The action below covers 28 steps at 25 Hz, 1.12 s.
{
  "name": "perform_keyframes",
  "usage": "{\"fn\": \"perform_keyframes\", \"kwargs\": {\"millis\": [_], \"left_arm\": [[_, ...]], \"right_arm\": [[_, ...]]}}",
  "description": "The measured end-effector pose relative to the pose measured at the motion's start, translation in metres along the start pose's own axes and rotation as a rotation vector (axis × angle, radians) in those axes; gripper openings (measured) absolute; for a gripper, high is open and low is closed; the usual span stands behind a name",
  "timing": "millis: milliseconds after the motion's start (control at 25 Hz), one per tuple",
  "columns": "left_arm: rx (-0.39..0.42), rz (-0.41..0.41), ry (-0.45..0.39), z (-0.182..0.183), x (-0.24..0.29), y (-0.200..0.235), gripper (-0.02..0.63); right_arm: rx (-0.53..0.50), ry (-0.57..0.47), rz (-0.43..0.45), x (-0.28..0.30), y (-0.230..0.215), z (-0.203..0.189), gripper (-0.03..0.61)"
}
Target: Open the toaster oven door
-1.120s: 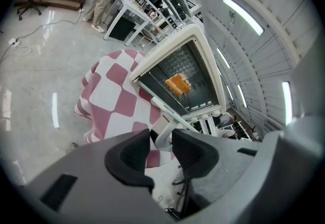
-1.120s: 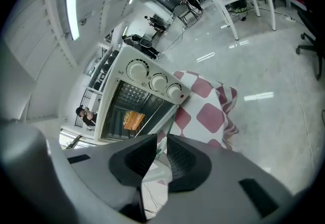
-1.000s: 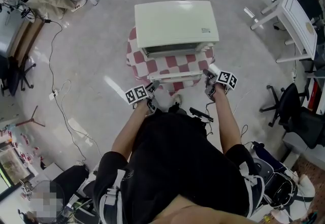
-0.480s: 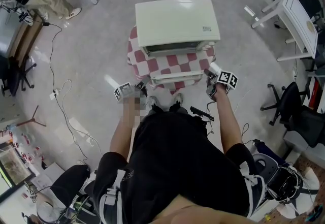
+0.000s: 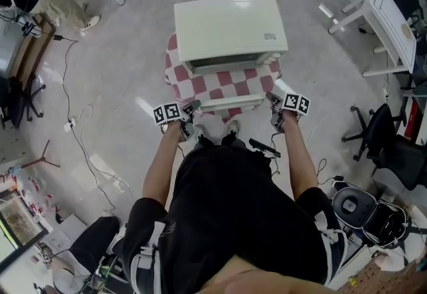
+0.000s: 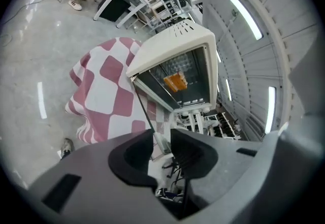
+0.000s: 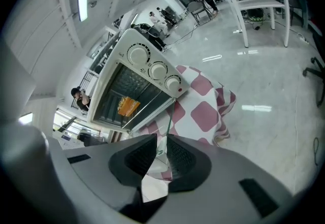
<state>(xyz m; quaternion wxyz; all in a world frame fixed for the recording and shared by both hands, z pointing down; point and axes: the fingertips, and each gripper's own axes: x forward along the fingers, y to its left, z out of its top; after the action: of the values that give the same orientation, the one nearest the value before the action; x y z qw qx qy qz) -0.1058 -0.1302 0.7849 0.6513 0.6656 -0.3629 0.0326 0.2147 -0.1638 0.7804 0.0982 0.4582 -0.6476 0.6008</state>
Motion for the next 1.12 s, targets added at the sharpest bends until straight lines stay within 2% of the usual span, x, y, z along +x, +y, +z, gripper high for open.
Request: {"fn": "perform_keyframes", "kwargs": {"millis": [600,1120], "left_arm": [[0.175,0.212,0.163,-0.025,0.013,0.03,0.114],[0.252,0.346,0.207,-0.042,0.027,0.063,0.114]], "right_arm": [[-0.26,0.172,-0.091,0.02,-0.021,-0.027,0.084],[-0.429,0.275,-0.232,0.043,-0.046,-0.049,0.086]]}}
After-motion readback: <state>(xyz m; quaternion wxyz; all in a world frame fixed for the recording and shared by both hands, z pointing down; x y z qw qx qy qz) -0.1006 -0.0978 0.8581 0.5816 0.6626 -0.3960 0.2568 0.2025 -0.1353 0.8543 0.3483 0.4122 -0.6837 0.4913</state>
